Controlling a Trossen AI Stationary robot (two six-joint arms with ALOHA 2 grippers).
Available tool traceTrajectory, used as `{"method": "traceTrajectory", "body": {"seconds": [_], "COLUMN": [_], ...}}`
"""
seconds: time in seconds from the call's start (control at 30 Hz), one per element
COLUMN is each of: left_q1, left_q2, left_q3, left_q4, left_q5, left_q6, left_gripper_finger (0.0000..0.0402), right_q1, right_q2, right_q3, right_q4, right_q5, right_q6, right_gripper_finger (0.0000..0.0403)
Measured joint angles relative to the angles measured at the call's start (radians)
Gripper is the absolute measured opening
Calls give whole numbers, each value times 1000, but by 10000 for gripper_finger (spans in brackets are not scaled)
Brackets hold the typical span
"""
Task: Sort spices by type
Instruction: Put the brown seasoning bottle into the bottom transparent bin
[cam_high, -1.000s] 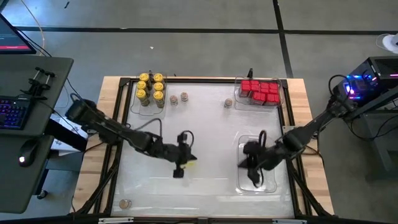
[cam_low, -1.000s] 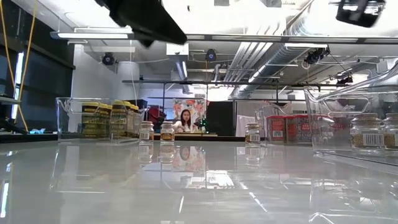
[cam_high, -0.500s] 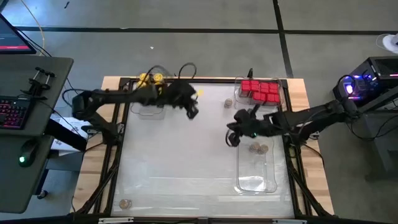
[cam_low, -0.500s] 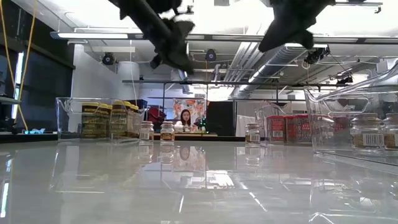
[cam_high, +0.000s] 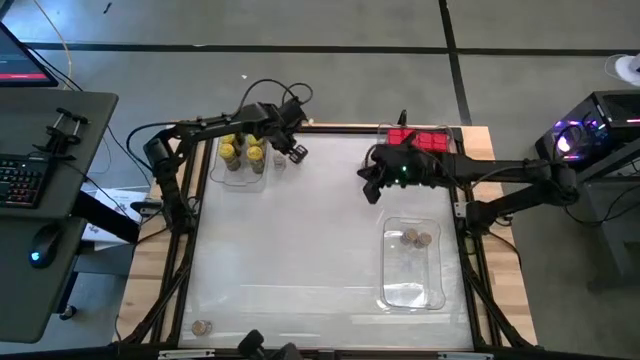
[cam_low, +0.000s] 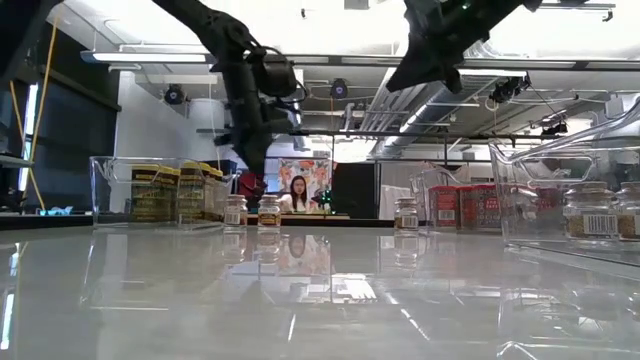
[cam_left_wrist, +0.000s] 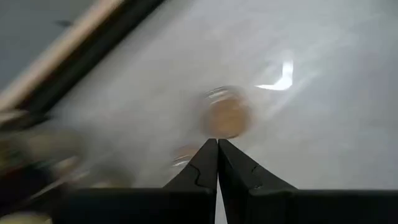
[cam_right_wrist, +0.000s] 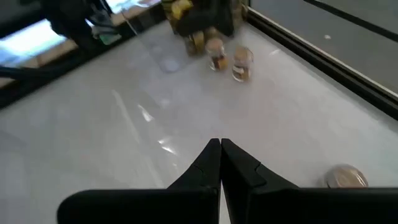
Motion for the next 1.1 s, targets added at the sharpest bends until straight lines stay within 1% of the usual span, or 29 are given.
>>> {"method": "traceTrajectory", "body": {"seconds": [0.07,0.13,0.23,0.3,0.37,0.47,0.57,0.73,0.8,0.87,1.1], "left_q1": [-1,-2,4,10,22,32,42,53,51,46,31], "left_q2": [2,1,2,6,10,9,18,55,63,77,117], "left_q3": [0,1,1,0,0,0,0,-1,0,0,5], "left_q4": [39,50,6,9,36,95,97,99,105,97,104], "left_q5": [47,51,52,52,52,53,70,91,100,106,121], "left_q6": [0,-1,-3,2,30,59,84,86,86,86,71], "left_gripper_finger": [0,0,0,0,0,0,0,0,0,0,0], "right_q1": [-27,-46,-67,-74,-79,-79,-79,-75,-71,-68,-55], "right_q2": [0,0,0,0,0,0,0,0,1,2,2], "right_q3": [0,0,0,0,0,0,0,0,0,0,0], "right_q4": [19,27,41,48,55,80,99,99,99,99,94], "right_q5": [-44,-66,-82,-78,-65,-16,29,34,53,78,77], "right_q6": [-10,-13,38,81,118,191,267,330,371,379,355], "right_gripper_finger": [0,0,0,0,0,0,0,0,0,0,0]}}
